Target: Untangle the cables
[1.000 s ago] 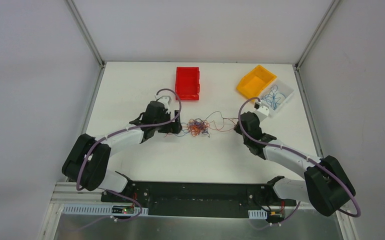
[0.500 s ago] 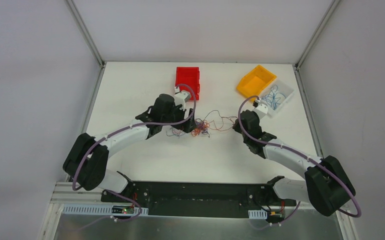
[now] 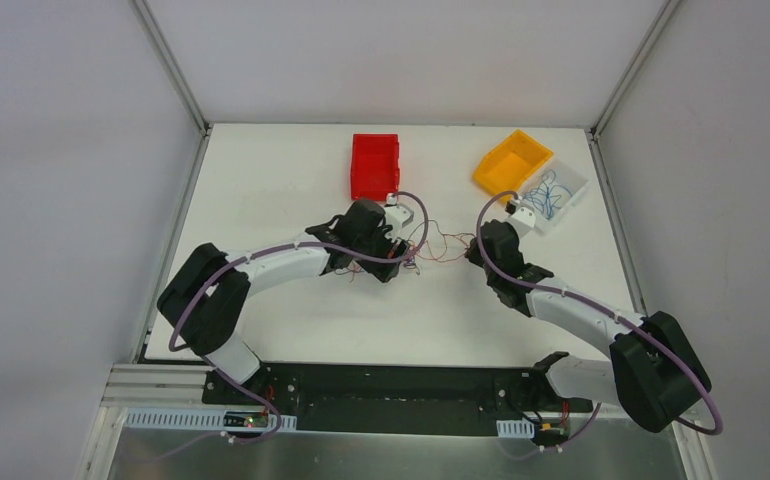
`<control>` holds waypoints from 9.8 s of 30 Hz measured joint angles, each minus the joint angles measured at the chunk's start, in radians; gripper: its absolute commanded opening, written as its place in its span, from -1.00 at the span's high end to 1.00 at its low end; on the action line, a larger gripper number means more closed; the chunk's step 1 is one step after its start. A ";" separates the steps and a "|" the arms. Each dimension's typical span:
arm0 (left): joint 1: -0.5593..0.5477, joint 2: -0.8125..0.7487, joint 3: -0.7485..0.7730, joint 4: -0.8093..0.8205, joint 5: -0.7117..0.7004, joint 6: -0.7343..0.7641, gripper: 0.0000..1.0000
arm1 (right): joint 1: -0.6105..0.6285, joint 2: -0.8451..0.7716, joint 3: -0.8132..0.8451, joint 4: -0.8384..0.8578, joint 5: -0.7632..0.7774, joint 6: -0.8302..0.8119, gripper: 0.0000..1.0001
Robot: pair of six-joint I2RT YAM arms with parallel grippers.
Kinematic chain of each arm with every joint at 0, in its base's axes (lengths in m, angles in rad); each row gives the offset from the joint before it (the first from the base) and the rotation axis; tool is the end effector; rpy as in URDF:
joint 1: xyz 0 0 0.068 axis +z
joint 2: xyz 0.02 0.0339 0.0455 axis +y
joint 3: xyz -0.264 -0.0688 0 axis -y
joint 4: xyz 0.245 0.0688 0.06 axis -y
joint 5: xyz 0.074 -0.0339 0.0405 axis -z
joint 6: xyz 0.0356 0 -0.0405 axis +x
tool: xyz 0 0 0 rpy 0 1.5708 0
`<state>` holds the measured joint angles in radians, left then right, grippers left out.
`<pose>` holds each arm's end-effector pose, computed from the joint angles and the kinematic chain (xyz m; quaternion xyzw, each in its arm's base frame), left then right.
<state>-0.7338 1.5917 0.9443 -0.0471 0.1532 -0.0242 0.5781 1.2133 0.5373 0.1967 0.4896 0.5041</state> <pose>0.2496 -0.2324 0.2077 0.3441 0.8354 -0.2209 0.3674 0.2184 0.1225 0.2057 0.0950 0.8333 0.0818 0.5383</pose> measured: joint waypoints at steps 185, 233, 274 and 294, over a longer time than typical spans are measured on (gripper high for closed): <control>0.216 -0.471 -0.335 0.160 -0.472 -0.292 -0.77 | -0.233 -0.333 0.167 -0.312 -0.430 -0.042 1.00; 0.093 -0.399 -0.422 0.602 0.389 -0.153 0.35 | 0.186 0.072 0.553 -0.229 -0.777 0.018 1.00; 0.103 -0.374 -0.315 0.337 -0.284 -0.240 1.00 | -0.131 -0.240 0.467 -0.613 0.049 -0.084 1.00; 0.210 -0.358 -0.277 -0.036 -0.843 -0.458 1.00 | -0.325 -0.124 0.581 -0.635 -0.102 -0.073 1.00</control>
<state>-0.5240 1.2339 0.6674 -0.0830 -0.6899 -0.4824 0.2527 1.0889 1.1179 -0.4385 0.3874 0.4313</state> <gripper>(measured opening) 0.049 0.009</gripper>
